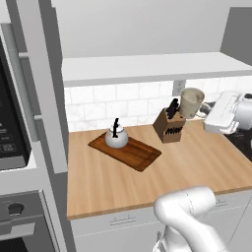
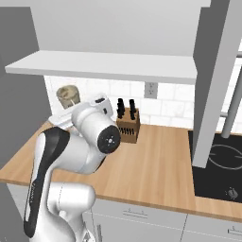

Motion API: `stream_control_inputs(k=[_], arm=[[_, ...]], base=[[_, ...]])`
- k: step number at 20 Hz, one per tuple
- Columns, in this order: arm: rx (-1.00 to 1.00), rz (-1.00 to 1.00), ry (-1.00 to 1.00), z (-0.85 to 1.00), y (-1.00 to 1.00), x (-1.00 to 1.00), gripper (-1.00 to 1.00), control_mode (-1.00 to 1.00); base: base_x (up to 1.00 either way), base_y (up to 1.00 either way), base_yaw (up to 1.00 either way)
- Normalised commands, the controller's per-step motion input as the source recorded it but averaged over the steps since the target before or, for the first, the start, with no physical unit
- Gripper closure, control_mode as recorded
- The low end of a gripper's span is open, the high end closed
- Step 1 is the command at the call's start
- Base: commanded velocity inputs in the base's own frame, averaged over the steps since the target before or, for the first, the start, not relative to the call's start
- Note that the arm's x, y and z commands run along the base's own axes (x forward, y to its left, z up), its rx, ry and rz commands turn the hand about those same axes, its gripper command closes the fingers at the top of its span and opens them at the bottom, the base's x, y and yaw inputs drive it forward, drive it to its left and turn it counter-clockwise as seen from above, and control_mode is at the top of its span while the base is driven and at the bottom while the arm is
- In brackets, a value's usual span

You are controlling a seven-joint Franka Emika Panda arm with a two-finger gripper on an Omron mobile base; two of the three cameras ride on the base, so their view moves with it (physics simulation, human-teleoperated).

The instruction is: Pick the kettle from the counter and place it on the tray. Then pick the mug from the cabinet and place it on the tray. Then close the cabinet doors.

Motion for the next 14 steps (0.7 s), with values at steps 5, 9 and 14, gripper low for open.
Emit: stream_control_inputs(k=[5,9,14], arm=[[-0.31,0.2,0.02,-0.71,0.39,-0.03,1.0,-1.0],[-0.18,0.17,0.0,-0.82,0.49,0.08,1.0,-1.0],[-0.01,0.09,0.0,-0.68,0.31,0.55,1.0,-1.0]], base=[[0.0,0.0,0.0],[0.0,0.0,0.0],[0.0,0.0,0.0]])
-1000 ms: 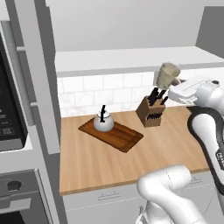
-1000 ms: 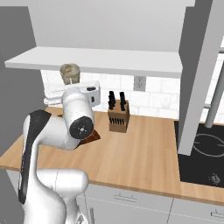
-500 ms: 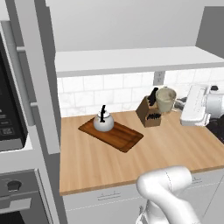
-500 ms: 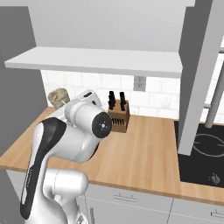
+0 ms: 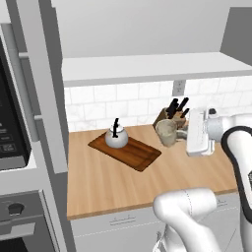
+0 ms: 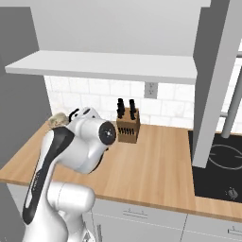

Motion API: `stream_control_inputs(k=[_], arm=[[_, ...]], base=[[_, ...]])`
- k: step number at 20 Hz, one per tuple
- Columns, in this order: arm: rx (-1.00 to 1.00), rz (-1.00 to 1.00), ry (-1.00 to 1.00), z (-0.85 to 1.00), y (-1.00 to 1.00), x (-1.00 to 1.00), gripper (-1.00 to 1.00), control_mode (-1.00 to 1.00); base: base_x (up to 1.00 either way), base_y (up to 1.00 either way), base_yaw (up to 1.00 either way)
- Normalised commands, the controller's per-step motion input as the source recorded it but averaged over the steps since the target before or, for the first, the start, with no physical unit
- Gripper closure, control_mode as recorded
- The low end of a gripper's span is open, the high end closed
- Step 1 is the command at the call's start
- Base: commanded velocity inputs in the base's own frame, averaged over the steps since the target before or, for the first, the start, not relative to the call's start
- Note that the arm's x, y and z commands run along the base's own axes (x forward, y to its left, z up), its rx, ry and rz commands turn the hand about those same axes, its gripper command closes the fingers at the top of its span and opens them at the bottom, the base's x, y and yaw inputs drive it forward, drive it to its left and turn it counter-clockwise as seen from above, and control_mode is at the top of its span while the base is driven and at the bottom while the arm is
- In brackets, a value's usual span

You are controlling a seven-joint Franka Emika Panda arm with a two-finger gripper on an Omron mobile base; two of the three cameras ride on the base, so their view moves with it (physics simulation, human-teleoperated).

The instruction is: Pick the kettle from the counter and place it on the tray. Then pick the mug from the cabinet and place it on the tray. Then close the cabinet doors.

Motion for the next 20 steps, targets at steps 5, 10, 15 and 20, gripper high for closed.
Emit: stream_control_inputs(k=[5,10,15,20], arm=[[0.06,0.05,0.01,-0.6,0.06,0.71,1.0,-1.0],[0.02,0.17,0.14,-0.62,0.02,0.82,1.0,-1.0],[0.04,0.16,0.1,-0.54,0.03,0.75,1.0,-1.0],[0.11,0.15,0.02,-0.32,0.0,0.68,1.0,-1.0]], base=[[0.0,0.0,0.0],[0.0,0.0,0.0],[0.0,0.0,0.0],[0.0,0.0,0.0]])
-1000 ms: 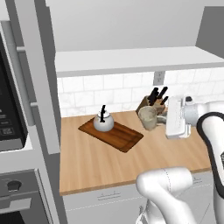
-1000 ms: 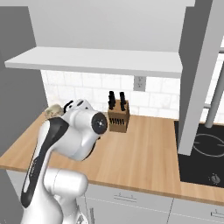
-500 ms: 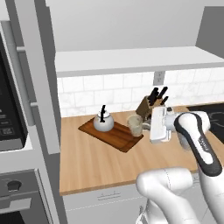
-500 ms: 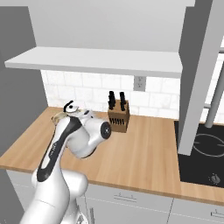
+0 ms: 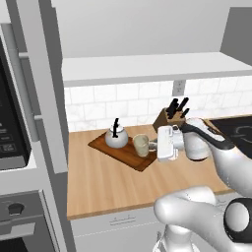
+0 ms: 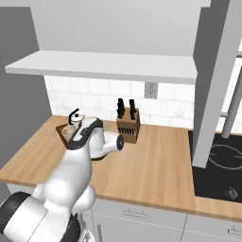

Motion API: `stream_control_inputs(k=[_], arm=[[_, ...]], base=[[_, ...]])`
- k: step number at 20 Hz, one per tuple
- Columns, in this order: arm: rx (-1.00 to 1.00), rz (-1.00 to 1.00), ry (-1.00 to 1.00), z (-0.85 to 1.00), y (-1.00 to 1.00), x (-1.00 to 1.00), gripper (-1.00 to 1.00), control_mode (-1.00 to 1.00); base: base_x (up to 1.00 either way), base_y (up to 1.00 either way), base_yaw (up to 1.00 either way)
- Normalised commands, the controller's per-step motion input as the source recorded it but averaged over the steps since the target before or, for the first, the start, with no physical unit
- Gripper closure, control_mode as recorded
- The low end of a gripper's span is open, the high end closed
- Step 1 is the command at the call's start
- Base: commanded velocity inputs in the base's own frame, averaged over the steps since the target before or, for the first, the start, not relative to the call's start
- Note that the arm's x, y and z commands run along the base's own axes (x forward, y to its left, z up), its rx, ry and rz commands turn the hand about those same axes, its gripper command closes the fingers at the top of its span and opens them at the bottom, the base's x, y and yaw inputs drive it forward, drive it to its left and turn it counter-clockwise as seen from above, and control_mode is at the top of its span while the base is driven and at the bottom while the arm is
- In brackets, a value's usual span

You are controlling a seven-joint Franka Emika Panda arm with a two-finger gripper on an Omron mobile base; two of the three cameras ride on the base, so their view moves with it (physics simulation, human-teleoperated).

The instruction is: Pick the kettle from the counter and place it on the tray. Then pick the mug from the cabinet and place it on the tray. Then close the cabinet doors.

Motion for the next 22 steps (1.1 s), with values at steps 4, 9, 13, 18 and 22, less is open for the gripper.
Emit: stream_control_inputs(k=[4,9,13,18,22], arm=[[0.09,0.14,0.0,-0.37,0.0,0.55,1.0,-1.0],[0.06,0.08,0.0,-0.36,0.0,0.38,1.0,-1.0],[0.0,0.0,0.0,-0.29,0.0,0.17,1.0,-1.0],[0.0,0.0,0.0,-0.24,0.08,0.17,1.0,-1.0],[0.0,-0.03,0.0,-0.14,0.16,0.09,1.0,-1.0]], base=[[0.0,0.0,0.0],[0.0,0.0,0.0],[0.0,0.0,0.0],[0.0,0.0,0.0],[0.0,0.0,0.0]])
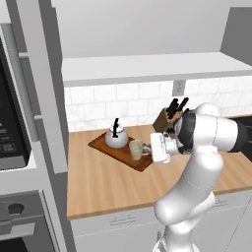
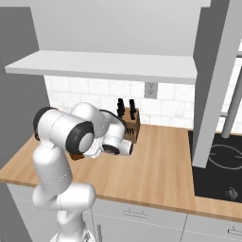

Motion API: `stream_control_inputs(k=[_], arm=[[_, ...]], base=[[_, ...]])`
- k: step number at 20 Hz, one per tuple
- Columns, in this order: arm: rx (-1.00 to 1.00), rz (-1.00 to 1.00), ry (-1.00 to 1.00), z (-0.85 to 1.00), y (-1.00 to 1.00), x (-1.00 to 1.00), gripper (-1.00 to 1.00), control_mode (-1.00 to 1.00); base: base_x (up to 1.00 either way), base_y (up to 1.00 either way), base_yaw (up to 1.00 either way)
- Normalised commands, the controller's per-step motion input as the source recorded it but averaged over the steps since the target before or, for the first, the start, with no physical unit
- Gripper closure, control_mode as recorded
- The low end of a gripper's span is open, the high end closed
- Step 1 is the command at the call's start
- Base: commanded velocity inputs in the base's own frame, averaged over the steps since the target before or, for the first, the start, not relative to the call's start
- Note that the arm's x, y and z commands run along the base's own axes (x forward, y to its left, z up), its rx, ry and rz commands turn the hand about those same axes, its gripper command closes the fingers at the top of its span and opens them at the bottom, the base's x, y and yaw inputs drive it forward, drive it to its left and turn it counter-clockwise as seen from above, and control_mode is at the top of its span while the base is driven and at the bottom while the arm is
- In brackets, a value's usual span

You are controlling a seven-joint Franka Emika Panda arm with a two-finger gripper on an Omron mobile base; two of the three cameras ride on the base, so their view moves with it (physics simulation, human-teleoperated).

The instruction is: Pick the kettle from the counter and place it on the tray. Then pick the mug from the cabinet and place it on the tray. Then close the cabinet doors.

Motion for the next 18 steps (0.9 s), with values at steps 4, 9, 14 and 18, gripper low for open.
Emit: stream_control_inputs(k=[4,9,14,18], arm=[[0.0,-0.07,0.0,-0.12,0.14,0.18,1.0,-1.0],[0.0,-0.07,0.0,-0.11,0.17,0.23,1.0,-1.0],[0.0,-0.03,0.0,-0.14,0.04,0.1,-1.0,-1.0],[0.0,-0.04,0.01,-0.07,0.0,0.0,-1.0,-1.0]], base=[[0.0,0.0,0.0],[0.0,0.0,0.0],[0.0,0.0,0.0],[0.0,0.0,0.0]])
